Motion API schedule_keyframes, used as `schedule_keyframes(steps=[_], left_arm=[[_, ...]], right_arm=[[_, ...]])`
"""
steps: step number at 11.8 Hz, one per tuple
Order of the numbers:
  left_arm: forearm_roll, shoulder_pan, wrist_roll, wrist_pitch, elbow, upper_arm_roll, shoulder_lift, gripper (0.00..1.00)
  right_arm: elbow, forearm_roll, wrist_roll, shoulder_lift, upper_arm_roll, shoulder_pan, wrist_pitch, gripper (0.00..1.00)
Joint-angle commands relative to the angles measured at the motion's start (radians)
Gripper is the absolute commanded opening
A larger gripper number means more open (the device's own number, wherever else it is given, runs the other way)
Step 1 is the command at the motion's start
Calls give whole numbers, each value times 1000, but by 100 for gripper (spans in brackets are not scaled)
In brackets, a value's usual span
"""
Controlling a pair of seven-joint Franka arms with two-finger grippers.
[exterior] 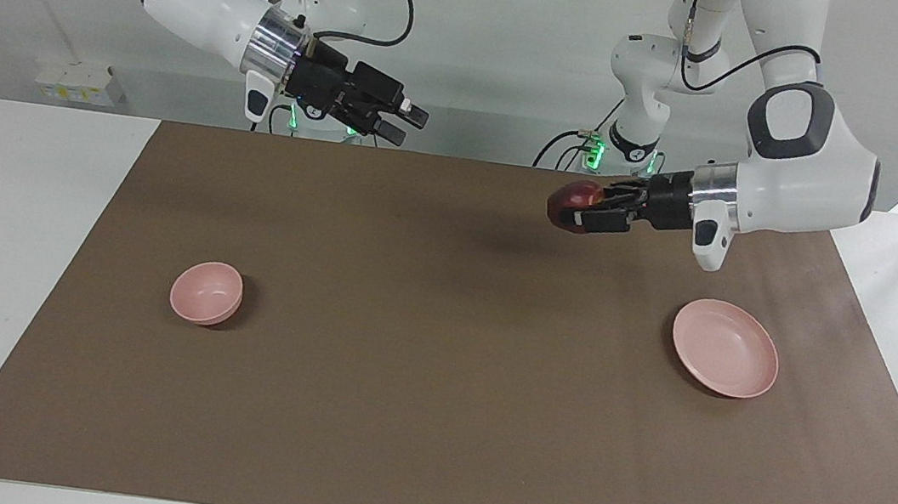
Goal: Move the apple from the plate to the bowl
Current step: 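Carry the apple with the left gripper while the right gripper approaches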
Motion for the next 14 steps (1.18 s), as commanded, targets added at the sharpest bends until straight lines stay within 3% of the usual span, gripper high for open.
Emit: schedule_keyframes(steps=[1,4,7,11,14], left_arm=[[-129,-44,-35,2,-57,6,-10,0],[-223,-65,-92,35,-57,-4,3,0],[-336,-56,-309,72,-51,-18,4,0],[-422,-70,-426,89,-44,-29,4,0],[-460,-70,-509,221,-43,-136,4,0]], right_arm=[[-27,29,69,-29,2,36,48,100],[-88,27,91,-69,2,43,51,100],[-137,13,-25,-102,4,43,55,100],[-168,25,-217,-124,4,41,65,100],[-168,39,-280,-122,7,41,74,100]])
